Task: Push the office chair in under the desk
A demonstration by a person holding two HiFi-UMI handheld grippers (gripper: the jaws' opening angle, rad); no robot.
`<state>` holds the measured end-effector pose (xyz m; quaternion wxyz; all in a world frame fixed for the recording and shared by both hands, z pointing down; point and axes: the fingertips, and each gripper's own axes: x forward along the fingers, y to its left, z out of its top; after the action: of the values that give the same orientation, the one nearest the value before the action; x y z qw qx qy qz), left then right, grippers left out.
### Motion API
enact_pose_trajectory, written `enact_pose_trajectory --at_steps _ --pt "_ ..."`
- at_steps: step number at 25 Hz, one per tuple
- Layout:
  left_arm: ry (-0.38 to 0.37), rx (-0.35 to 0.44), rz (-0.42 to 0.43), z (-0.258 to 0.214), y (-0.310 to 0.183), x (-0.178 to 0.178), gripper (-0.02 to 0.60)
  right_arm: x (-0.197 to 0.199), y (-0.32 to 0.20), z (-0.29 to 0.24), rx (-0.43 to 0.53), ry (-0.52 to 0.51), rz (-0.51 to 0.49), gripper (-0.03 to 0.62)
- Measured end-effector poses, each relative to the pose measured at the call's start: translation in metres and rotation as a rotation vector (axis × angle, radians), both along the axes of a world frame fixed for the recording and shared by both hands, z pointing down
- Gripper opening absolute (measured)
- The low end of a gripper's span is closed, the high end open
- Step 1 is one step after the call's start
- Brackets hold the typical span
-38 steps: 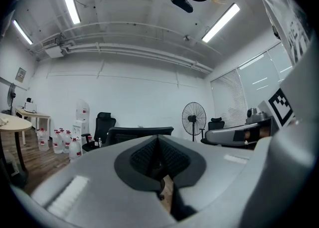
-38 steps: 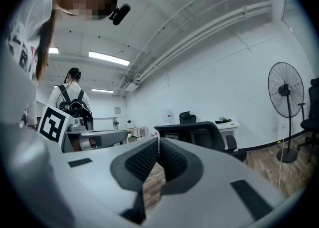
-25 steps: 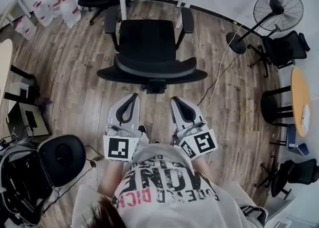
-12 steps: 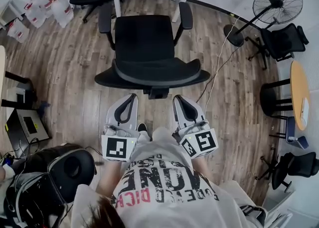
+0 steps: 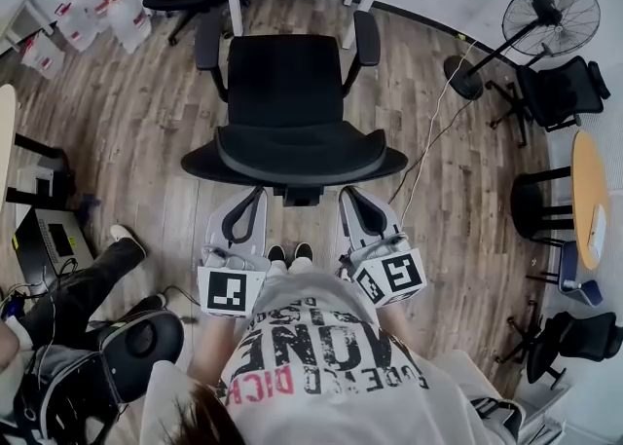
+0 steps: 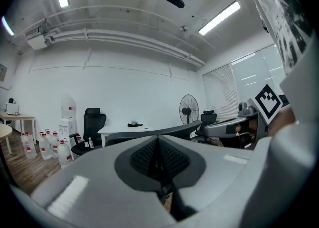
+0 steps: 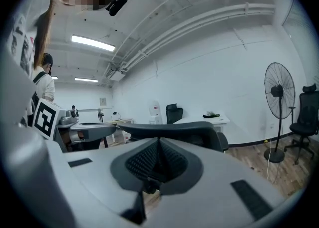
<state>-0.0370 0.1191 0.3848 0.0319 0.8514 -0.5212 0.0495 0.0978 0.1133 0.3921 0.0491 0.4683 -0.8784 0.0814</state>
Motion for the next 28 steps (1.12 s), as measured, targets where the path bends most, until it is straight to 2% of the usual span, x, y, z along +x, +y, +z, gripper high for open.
enact_pose_trajectory --at_steps 16,22,24,26,28 --pt "-0.034 -0.031 -0.027 0.012 0.000 -0.007 0.011 0.008 -0.003 0.012 -0.015 0.003 -0.005 0.021" --pt "-0.074 -0.041 -0.028 0.017 0.000 -0.010 0.011 0.015 -0.004 0.018 -0.016 0.058 -0.001 0.023" --pt "-0.107 -0.045 -0.010 0.020 -0.001 -0.010 0.012 0.017 -0.003 0.020 -0.002 0.113 -0.018 0.023" --pt "-0.179 -0.017 0.028 0.024 -0.003 -0.009 0.017 0.017 -0.003 0.023 0.019 0.191 -0.048 0.025" --pt "-0.255 0.002 0.057 0.027 -0.006 -0.010 0.096 0.016 -0.003 0.028 0.033 0.280 -0.085 0.045"
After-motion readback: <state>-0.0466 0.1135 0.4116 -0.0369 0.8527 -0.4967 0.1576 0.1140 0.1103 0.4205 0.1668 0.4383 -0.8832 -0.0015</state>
